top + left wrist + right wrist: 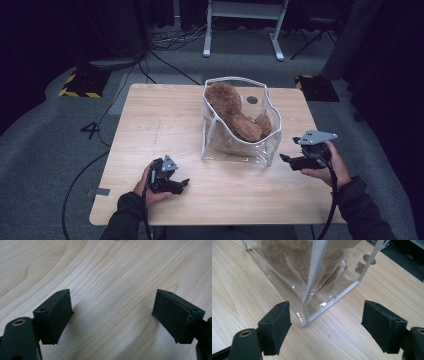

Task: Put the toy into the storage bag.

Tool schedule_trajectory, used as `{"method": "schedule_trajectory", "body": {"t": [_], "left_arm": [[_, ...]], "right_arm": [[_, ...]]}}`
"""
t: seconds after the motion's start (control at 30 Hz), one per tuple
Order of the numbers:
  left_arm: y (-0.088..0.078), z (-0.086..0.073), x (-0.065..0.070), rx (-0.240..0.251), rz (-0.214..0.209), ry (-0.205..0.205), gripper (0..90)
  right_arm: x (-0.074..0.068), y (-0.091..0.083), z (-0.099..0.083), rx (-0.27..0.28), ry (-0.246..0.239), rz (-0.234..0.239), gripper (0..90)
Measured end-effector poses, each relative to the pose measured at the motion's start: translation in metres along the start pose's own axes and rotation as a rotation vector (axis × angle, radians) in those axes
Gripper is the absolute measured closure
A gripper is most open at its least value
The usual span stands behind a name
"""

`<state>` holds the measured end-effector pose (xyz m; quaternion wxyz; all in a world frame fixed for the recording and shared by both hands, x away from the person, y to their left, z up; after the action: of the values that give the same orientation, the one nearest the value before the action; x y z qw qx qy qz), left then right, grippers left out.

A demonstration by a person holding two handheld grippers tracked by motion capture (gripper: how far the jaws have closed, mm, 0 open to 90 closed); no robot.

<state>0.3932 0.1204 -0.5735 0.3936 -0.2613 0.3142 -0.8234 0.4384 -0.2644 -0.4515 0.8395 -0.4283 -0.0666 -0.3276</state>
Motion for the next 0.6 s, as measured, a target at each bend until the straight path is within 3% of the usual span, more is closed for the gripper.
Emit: {"method": "schedule_trajectory", "body": {"t": [0.6], "left_arm": [[0.000, 0.000, 0.000, 0.000, 0.000, 0.000, 16.0]], "right_arm": [[-0.008, 0.012, -0.040, -0.064, 0.023, 0.013, 22.8]]}}
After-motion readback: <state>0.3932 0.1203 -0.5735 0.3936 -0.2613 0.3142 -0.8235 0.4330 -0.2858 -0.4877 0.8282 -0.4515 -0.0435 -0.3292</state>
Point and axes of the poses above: each handheld gripper's, and its own axes: y roughly forward along the jaws, z roughly out of its top, x roughly to its right, the point moved 8 cm from there along y, roughly forward along the jaws, and after that the axes turned 14 degrees about -y, right-handed, at the moved point
